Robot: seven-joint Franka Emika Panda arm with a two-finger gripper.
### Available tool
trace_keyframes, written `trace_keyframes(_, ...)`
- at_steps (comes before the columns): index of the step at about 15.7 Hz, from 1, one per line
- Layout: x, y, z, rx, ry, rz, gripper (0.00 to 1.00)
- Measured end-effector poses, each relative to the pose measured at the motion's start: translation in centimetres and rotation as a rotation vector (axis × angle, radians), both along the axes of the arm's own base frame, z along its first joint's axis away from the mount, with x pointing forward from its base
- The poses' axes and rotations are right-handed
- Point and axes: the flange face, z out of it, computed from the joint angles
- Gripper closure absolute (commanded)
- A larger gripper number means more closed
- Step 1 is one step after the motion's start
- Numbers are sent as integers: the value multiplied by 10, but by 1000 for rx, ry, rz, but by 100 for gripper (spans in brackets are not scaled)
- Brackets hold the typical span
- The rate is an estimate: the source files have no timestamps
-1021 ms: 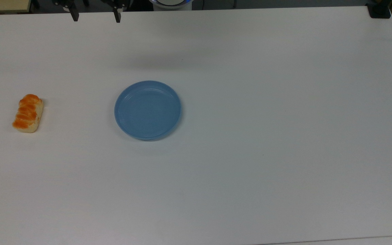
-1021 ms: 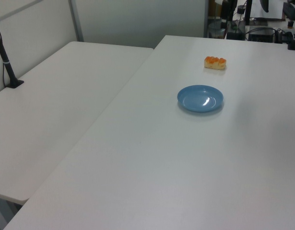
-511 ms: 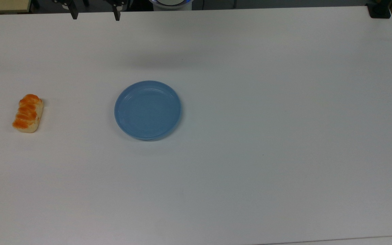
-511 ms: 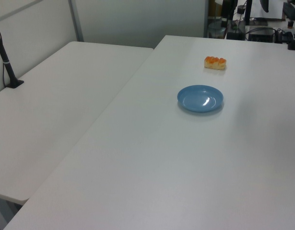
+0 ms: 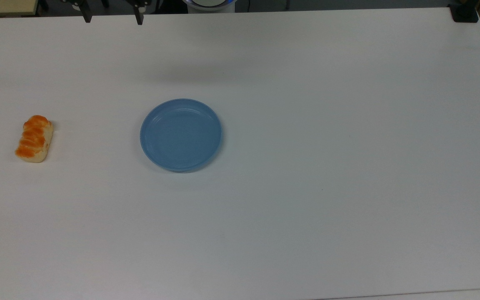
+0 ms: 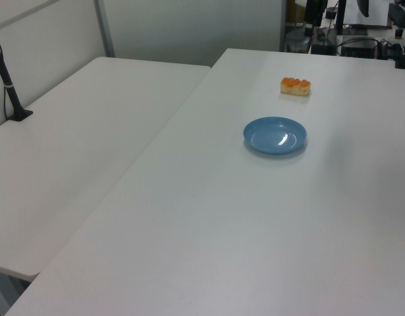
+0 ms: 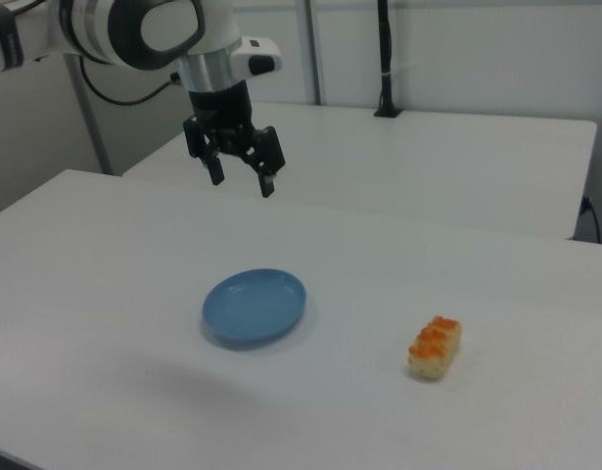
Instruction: Put the bread on a plate
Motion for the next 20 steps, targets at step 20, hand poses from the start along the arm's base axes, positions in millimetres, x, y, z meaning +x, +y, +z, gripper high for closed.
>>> trace_keyframes(20, 19, -174, -97, -42, -26, -190, 0)
